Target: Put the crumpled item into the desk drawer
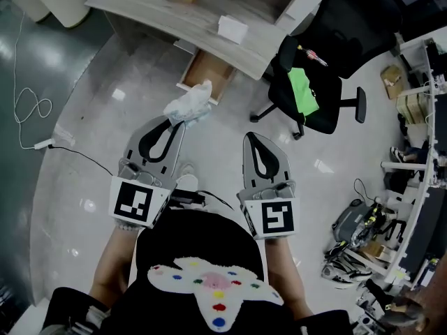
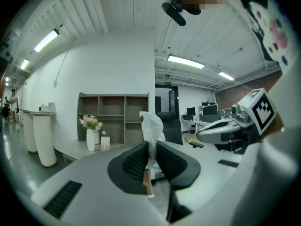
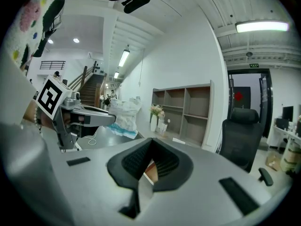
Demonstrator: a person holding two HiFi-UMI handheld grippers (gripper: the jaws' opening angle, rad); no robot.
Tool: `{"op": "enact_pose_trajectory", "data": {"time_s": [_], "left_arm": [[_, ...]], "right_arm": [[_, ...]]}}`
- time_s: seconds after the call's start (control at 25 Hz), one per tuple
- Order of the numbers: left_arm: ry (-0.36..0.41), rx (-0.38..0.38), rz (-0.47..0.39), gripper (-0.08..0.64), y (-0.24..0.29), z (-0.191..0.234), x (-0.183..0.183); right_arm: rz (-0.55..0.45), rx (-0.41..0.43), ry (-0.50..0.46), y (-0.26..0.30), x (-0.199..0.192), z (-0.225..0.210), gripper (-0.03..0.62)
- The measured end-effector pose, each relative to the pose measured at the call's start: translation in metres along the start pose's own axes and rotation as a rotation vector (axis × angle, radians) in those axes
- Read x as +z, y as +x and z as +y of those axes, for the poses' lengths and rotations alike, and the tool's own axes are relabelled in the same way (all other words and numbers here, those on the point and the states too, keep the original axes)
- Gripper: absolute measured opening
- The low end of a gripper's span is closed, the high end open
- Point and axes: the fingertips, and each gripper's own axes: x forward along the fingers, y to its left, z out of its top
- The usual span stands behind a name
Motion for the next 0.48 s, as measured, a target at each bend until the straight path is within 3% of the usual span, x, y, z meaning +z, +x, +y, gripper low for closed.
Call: {"op": "enact_pose_trajectory", "data": {"time_s": [0.48], "left_arm": [[-0.036, -0.035, 0.009, 0.063, 0.029, 0.057, -0.005]], "right_arm": [[0.005, -0.039, -0.002, 0.057, 0.01, 0.003, 0.005]]}}
